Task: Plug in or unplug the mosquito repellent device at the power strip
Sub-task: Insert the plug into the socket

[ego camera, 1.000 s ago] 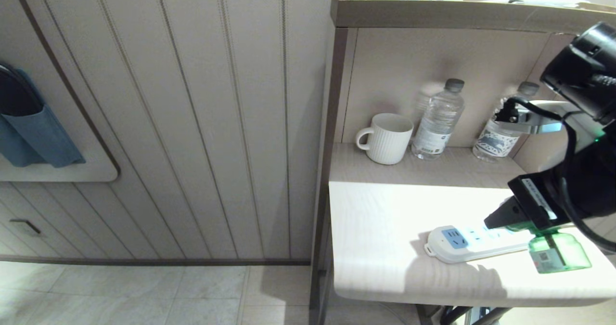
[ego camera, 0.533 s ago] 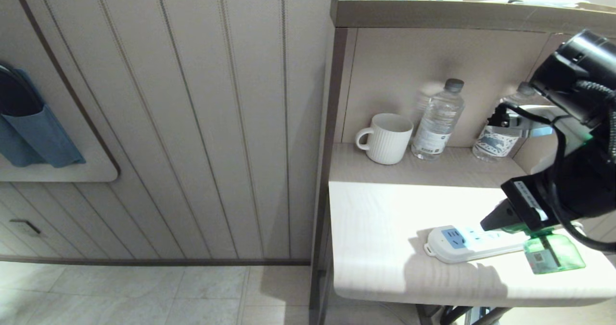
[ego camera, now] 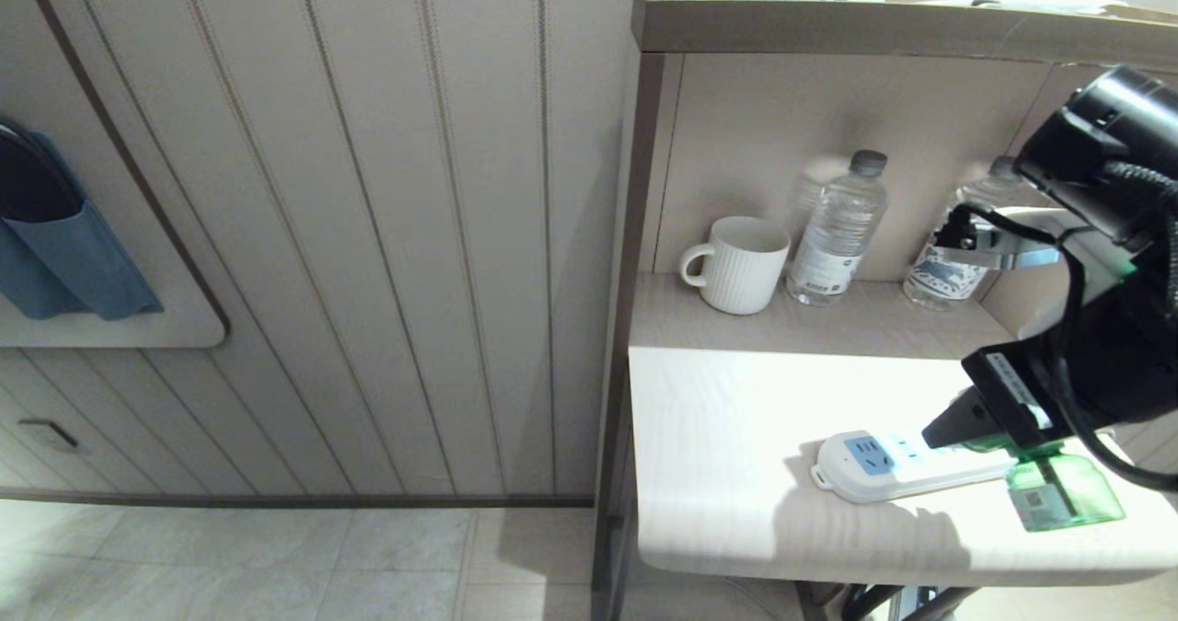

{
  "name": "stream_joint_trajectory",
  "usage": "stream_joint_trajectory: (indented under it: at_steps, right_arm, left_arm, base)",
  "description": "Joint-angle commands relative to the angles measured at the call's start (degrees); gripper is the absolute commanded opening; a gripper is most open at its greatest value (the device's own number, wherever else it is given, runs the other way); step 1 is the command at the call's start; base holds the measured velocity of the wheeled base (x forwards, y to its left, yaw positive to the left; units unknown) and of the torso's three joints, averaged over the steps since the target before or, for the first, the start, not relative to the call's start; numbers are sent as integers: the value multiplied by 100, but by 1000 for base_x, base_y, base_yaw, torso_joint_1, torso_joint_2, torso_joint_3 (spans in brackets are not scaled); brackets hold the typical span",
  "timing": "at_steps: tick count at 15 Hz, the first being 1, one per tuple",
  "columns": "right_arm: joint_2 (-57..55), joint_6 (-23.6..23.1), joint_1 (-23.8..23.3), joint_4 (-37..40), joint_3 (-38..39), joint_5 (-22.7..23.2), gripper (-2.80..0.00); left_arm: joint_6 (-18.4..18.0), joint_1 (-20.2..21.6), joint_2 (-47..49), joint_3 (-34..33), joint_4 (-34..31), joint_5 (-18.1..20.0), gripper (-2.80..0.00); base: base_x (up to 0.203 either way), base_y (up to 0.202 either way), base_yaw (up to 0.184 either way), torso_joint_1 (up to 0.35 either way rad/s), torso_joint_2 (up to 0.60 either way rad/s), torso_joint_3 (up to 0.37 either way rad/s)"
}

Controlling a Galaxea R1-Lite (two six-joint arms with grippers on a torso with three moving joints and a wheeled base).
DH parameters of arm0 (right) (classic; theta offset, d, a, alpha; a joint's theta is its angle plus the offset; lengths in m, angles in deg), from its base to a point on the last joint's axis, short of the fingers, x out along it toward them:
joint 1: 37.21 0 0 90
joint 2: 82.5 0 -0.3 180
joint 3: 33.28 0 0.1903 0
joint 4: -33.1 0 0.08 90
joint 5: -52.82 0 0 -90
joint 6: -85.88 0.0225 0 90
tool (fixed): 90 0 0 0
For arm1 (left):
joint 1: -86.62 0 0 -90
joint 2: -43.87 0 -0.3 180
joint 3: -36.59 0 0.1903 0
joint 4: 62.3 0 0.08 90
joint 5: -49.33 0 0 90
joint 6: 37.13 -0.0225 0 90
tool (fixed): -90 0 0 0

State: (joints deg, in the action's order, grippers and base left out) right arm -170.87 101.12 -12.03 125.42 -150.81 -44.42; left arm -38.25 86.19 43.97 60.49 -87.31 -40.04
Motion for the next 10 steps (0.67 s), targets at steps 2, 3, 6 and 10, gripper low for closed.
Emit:
stream_joint_trajectory:
  at_steps: [2,3,6,10]
  right_arm:
    - [-17,-3,-5,38,-62,-14,-280]
    - [-39,-12,-5,38,-67,-14,-280]
    - [-75,-12,-11,33,-34,-23,-280]
    - [-58,-12,-14,38,3,-22,-280]
  left_arm:
    - [-2,0,8,0,-2,-1,-280]
    - [-7,0,8,0,-2,-1,-280]
    - [-9,0,8,0,-2,-1,-280]
    - [-11,0,8,0,-2,-1,-280]
  base:
    - [0,0,0,0,0,0]
    - [0,0,0,0,0,0]
    - [0,0,0,0,0,0]
    - [0,0,0,0,0,0]
